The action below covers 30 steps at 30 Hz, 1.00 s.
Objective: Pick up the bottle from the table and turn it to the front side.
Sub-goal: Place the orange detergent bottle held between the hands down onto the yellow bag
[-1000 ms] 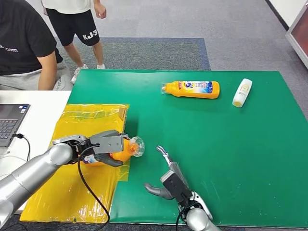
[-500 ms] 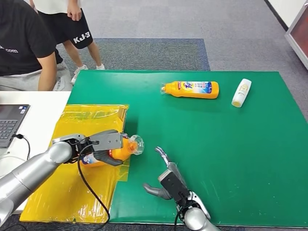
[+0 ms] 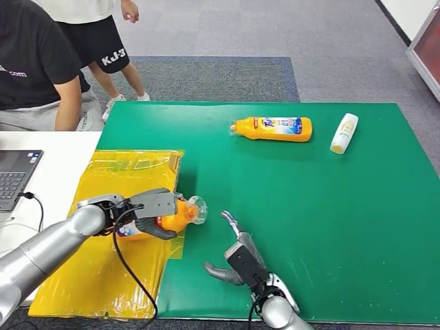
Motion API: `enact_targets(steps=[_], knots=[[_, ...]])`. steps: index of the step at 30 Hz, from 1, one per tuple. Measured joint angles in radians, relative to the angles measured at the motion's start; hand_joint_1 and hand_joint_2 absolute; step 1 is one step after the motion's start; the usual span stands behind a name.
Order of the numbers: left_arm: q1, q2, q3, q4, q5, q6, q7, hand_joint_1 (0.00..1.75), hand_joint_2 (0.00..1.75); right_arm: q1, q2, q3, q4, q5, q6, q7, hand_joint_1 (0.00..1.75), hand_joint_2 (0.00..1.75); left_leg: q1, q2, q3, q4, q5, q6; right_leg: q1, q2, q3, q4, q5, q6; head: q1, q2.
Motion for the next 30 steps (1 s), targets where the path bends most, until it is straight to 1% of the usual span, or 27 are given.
enact_targets(steps=[4, 11, 19, 30], knots=[[0.004, -0.006, -0.002, 0.007, -0.009, 0.012, -0.002, 1.75, 1.75, 0.0, 0.0, 0.0, 0.002, 0.009, -0.032, -0.002, 0.0, 1.75, 0.0, 0.0, 0.002, 0.0, 0.0, 0.0, 0.0, 0.0, 0.001, 0.0, 0.0, 0.0, 0.0, 0.0], [0.023, -0.012, 0.003, 0.006, -0.03, 0.049, -0.018, 1.75, 1.75, 0.002, 0.003, -0.005, 0.003, 0.002, -0.121, -0.009, 0.0, 1.75, 0.0, 0.0, 0.004, -0.001, -0.001, 0.0, 0.0, 0.0, 0.004, 0.0, -0.001, 0.0, 0.0, 0.0], [0.038, -0.016, 0.009, 0.002, -0.034, 0.052, -0.018, 1.75, 1.75, 0.001, 0.007, -0.022, 0.015, -0.005, -0.132, 0.003, 0.0, 1.75, 0.0, 0.0, 0.008, -0.002, -0.002, 0.0, 0.0, 0.0, 0.009, 0.0, -0.002, -0.001, 0.0, 0.0], [0.054, -0.051, 0.018, 0.025, -0.035, 0.069, -0.024, 1.75, 1.75, -0.012, 0.015, -0.029, 0.036, -0.004, -0.14, 0.013, 0.0, 1.75, -0.003, -0.001, 0.023, -0.002, -0.009, 0.003, -0.002, -0.001, 0.025, 0.0, -0.011, 0.002, 0.0, 0.0]])
